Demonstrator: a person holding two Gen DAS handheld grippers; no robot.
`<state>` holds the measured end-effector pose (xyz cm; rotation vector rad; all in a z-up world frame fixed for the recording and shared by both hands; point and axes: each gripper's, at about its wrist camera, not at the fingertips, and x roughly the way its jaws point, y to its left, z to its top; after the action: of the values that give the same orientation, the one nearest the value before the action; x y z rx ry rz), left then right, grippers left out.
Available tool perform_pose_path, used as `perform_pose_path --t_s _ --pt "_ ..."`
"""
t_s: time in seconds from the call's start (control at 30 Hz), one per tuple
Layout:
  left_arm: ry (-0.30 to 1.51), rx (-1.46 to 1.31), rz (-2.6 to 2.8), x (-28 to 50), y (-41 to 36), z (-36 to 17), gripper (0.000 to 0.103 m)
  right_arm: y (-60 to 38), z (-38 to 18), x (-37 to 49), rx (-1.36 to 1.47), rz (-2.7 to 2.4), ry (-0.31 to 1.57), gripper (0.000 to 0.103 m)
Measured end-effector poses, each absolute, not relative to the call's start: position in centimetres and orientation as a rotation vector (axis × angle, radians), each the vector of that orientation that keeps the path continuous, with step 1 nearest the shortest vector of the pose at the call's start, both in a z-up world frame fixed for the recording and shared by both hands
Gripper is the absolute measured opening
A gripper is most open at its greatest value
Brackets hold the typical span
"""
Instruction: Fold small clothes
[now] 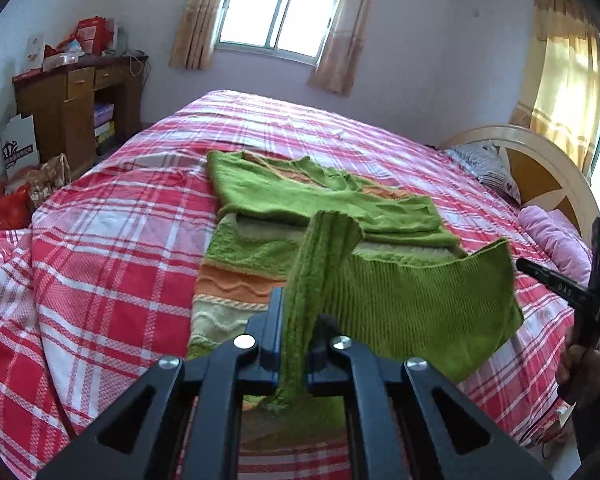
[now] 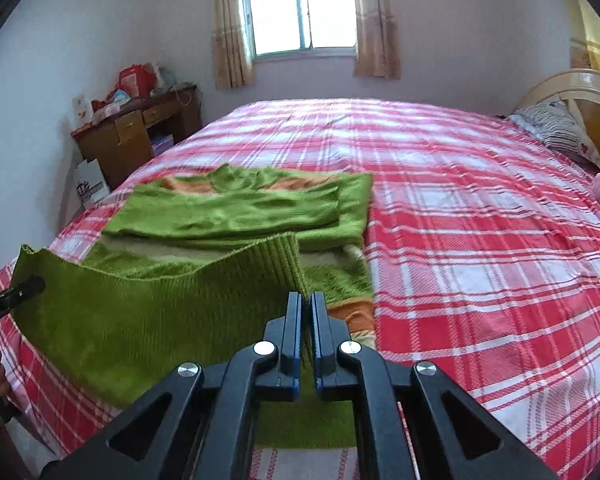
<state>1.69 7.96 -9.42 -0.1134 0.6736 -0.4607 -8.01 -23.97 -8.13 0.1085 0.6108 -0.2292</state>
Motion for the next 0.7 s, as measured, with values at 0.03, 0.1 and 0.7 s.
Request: perform_pose_path --t_s 0.03,0.1,0.7 --pt "0.675 -0.103 -0.458 1.7 7.9 -9.3 0.008 -24.0 -7.6 -8.3 0.096 -0.260 0.591 0.000" --pt "0.688 -0.091 -0.449 2.2 7.7 -9.3 0.008 -24.4 -6.8 -8.5 0.092 -0.292 0.560 0.000" --pt "0.738 -0.058 -0.389 2.4 8.9 -10.8 0.046 -26.9 -12.9 -2.3 0.300 -0.065 0.821 0.001"
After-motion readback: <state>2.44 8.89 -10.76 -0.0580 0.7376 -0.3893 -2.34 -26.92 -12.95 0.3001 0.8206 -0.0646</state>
